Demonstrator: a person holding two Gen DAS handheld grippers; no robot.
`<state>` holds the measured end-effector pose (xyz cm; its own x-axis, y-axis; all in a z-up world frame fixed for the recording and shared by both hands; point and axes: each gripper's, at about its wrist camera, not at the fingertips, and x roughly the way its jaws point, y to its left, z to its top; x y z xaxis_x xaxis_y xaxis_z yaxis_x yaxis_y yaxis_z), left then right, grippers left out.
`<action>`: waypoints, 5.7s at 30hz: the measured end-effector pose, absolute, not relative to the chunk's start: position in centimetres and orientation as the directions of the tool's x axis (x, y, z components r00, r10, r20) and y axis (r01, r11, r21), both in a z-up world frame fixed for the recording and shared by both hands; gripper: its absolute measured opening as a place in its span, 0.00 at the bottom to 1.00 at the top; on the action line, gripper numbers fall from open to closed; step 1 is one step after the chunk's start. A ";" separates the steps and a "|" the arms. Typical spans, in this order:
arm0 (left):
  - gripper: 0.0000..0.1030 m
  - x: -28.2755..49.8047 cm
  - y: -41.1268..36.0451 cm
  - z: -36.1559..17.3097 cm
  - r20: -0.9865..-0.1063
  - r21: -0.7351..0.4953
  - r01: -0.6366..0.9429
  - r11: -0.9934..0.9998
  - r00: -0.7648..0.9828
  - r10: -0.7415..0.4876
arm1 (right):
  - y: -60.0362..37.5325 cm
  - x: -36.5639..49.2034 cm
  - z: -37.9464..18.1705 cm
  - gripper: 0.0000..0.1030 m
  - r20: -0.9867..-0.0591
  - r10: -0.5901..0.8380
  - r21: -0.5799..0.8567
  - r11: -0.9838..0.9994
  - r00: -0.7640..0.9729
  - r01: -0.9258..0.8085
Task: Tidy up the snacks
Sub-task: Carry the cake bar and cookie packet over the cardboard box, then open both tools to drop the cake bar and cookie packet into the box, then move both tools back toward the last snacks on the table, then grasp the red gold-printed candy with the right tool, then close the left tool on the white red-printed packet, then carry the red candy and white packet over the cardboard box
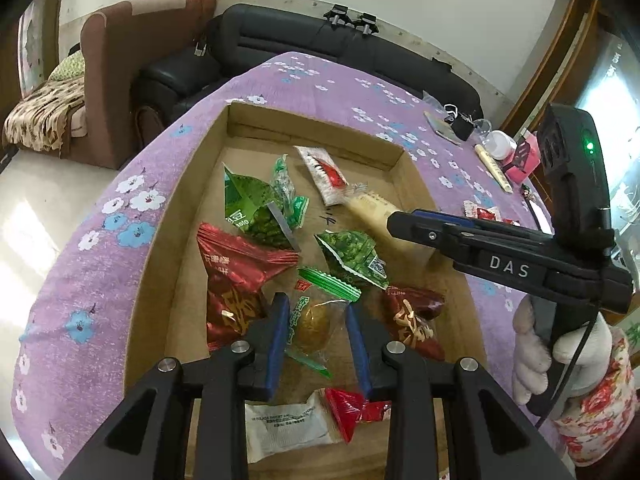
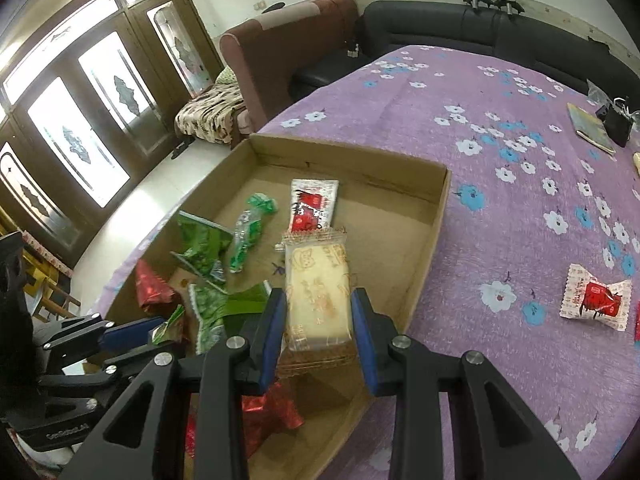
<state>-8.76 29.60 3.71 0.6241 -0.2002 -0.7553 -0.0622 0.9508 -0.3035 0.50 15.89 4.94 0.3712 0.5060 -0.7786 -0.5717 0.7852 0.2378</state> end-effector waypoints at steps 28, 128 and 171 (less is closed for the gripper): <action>0.83 -18.5 24.1 15.5 -0.507 -0.350 0.052 0.935 0.829 -0.236 | -5.8 -8.3 19.0 0.47 -0.508 0.462 0.207 0.885 0.727 -0.418; 0.69 10.1 2.6 2.0 -0.849 -0.001 0.522 0.853 0.450 -0.277 | -14.4 3.2 1.9 0.18 -0.718 0.511 0.550 0.833 0.474 -0.065; 0.24 3.0 3.5 5.9 -0.766 -0.222 0.485 0.846 0.449 -0.459 | -15.2 2.4 3.0 0.18 -0.658 0.522 0.578 0.812 0.543 -0.080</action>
